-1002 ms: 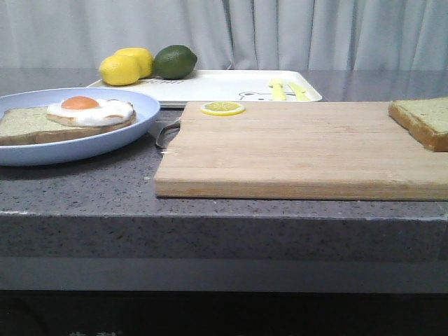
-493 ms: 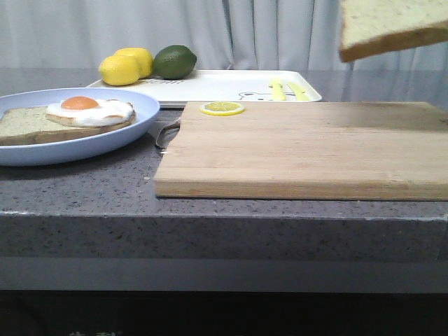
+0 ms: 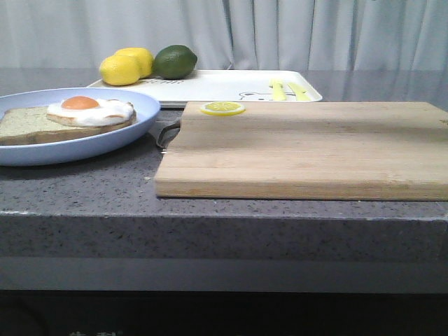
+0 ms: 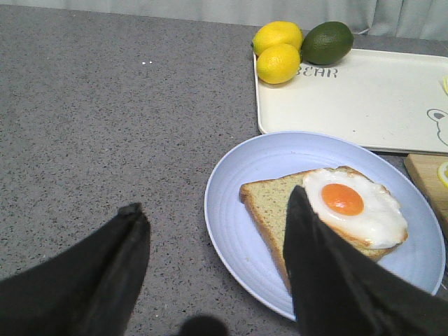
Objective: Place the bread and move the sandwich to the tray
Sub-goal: 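Lift the bread slice with the right gripper toward the blue plate, then lower the bread onto the fried egg and open the right gripper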
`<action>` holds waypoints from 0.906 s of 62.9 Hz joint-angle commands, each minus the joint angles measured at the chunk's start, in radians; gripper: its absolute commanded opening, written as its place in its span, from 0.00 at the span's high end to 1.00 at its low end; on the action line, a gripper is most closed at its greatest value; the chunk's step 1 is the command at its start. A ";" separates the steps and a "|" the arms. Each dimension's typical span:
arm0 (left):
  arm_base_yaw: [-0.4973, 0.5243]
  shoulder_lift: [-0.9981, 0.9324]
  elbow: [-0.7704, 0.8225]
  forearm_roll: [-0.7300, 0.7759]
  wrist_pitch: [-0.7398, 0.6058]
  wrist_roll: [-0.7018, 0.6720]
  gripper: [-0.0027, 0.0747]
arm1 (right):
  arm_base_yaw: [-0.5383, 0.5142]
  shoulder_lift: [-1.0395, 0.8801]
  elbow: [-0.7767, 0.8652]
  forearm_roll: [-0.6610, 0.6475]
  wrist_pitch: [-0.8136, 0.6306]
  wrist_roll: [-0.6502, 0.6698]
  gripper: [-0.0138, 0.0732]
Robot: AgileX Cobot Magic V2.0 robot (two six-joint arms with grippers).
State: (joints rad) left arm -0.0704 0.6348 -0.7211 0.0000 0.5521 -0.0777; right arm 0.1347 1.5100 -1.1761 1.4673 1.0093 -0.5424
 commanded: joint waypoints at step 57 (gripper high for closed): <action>-0.005 0.007 -0.032 -0.007 -0.080 -0.011 0.42 | 0.370 0.365 -0.294 0.179 -0.371 0.046 0.91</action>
State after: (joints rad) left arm -0.0704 0.6348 -0.7211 0.0000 0.5500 -0.0777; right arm 0.5059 1.9165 -1.4289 1.5863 0.6235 -0.4916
